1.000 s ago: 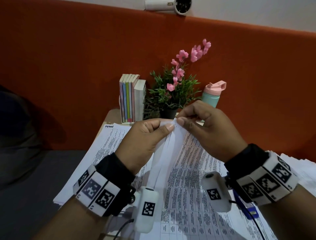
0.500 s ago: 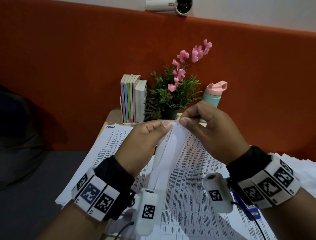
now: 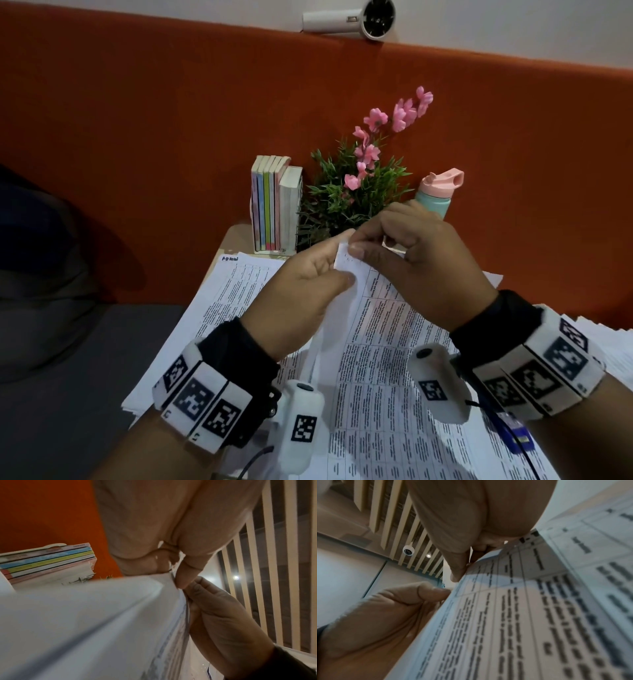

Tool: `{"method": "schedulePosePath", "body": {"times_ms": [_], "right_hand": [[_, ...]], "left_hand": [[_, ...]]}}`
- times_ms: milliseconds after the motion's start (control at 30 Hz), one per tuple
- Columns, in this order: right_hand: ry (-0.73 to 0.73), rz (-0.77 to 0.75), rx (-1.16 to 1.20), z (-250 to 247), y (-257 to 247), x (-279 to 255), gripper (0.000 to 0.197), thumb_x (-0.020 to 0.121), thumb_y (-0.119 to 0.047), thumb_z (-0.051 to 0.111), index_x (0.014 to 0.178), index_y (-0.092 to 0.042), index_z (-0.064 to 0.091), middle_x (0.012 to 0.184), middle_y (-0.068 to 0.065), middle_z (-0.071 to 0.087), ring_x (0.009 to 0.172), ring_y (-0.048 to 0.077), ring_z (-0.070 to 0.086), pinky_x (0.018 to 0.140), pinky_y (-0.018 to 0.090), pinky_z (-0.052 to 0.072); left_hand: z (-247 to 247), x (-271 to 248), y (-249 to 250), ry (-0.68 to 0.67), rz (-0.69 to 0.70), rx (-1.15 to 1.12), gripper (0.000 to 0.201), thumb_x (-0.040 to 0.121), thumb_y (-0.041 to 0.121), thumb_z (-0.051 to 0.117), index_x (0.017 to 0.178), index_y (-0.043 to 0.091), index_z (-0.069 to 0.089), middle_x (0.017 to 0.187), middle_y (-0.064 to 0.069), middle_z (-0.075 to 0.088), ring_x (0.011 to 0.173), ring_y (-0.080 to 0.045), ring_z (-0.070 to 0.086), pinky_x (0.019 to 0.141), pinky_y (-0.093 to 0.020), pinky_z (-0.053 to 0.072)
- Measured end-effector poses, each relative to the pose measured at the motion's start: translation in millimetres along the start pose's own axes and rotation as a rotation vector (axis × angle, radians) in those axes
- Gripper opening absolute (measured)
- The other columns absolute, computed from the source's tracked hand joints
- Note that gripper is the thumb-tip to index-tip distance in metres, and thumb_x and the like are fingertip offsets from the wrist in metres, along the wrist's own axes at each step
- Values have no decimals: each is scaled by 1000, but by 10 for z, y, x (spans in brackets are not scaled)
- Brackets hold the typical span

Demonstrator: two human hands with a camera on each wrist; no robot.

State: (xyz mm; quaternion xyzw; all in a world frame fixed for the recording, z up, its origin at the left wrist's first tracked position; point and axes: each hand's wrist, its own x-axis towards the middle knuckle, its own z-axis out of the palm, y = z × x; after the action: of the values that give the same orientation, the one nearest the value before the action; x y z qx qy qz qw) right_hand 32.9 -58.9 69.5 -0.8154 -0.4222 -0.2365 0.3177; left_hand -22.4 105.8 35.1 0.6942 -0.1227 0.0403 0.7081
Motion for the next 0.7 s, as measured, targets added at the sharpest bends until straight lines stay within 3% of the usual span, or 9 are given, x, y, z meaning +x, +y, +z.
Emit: {"method": "schedulePosePath", "body": {"times_ms": [100,233,300,367,433,500,567,600,700], "right_hand": [[4,27,18,9,-19,18,13,90,-38,66,91,-25,67,80,-15,56,79,14,48,72,45,43],[-31,68,35,-1,-61,44,20,89,-38,66,105,-26,66,85,-16,55,82,12,47,76,39,43],[-122,89,-38,-64,-41,60,30,91,-45,61,114,-26,64,95,-12,54,88,12,49,77,32,43],[-246,103,-130,-135,-19,75,26,93,-48,53,103,-26,63,94,-11,53,85,8,51,70,27,40],[-345,132,-182,-198,-26,93,22,96,-45,50,88,-27,58,84,-12,55,76,4,51,61,23,35],[-361,146,-199,-243,-32,113,24,98,-44,47,85,-25,54,79,-12,54,71,4,49,57,21,33],[-329,135,-200,-269,-35,135,23,99,-43,46,88,-24,52,78,-11,52,69,6,47,55,21,32],[-326,136,-200,-269,-37,145,21,99,-43,46,91,-24,51,80,-10,53,69,6,48,56,24,34],[-358,150,-186,-256,-53,160,14,100,-39,47,102,-25,47,89,-10,56,76,8,51,63,30,42]], "left_hand": [[25,19,-43,23,38,106,68,88,15,47,155,22,32,153,2,45,143,-13,37,122,-45,21],[46,11,-107,88,46,244,63,96,18,42,154,38,27,119,5,61,103,-7,46,95,-30,34],[72,-15,-75,156,35,285,60,102,15,40,156,36,23,136,20,47,114,13,42,104,-19,30],[97,-28,-45,216,38,291,58,104,12,38,156,34,25,151,26,31,126,22,28,106,-12,22],[113,-21,-53,268,32,213,53,103,11,39,151,34,33,143,29,41,113,29,37,102,-14,30],[118,-13,-96,309,12,152,36,102,16,43,134,32,48,118,21,60,96,18,57,87,-23,45],[146,-22,-124,284,9,189,23,98,26,44,117,21,56,104,-5,66,95,-19,65,82,-46,52],[167,-38,-135,259,20,224,23,97,28,43,112,14,55,99,-15,63,86,-28,62,76,-50,50],[207,-59,-157,279,58,297,19,102,20,39,100,2,47,78,-13,43,66,-22,38,63,-38,34]]}}
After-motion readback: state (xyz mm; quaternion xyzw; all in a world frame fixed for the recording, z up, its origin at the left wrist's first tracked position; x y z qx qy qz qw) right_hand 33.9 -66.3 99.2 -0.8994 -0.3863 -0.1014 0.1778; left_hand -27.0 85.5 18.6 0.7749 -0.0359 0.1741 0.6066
